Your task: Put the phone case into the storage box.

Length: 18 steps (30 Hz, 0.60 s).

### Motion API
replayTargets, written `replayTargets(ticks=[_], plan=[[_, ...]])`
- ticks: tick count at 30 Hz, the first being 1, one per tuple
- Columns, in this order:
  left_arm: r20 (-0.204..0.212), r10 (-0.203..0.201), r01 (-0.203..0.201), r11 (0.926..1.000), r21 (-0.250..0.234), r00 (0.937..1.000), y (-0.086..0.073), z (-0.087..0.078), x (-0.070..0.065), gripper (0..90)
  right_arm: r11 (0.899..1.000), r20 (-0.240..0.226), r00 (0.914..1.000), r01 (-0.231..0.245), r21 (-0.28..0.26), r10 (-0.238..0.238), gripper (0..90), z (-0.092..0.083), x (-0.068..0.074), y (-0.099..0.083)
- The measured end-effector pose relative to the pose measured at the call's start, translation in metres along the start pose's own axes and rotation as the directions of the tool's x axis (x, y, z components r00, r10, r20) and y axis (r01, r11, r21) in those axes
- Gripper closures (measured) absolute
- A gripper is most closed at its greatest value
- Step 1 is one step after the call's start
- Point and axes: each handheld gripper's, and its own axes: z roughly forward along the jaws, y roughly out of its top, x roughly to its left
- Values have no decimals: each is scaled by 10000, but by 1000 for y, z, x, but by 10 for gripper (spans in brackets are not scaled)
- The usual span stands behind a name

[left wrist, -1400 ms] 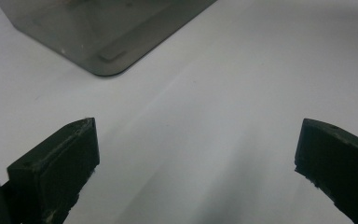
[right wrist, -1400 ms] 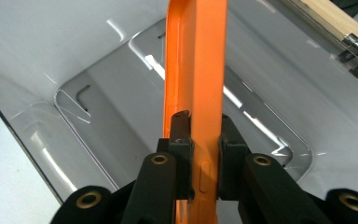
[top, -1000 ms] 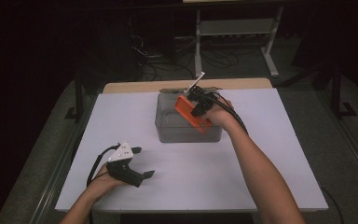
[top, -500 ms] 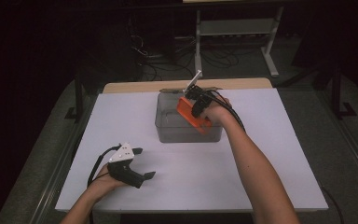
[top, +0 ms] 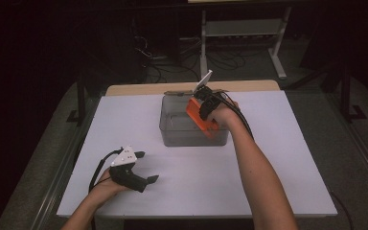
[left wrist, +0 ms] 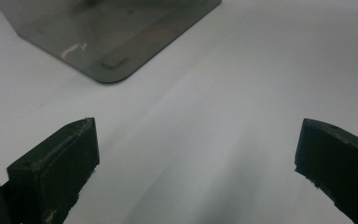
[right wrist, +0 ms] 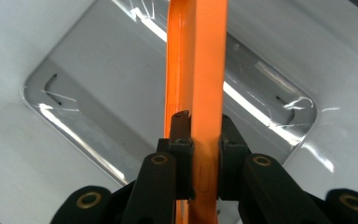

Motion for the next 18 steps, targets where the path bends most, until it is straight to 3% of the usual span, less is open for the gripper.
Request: replayTargets(ticks=[10, 18], plan=[[-147, -59, 59, 10000, -15, 9999, -3, -3, 5, 0, 9944, 120, 9944, -1054, 48, 1053, 783, -4, -8, -3], [-15, -45, 44, 10000, -45, 10000, -3, -4, 4, 0, 9801, 330, 9800, -1971, 242, 1963, 783, -4, -13, -4]])
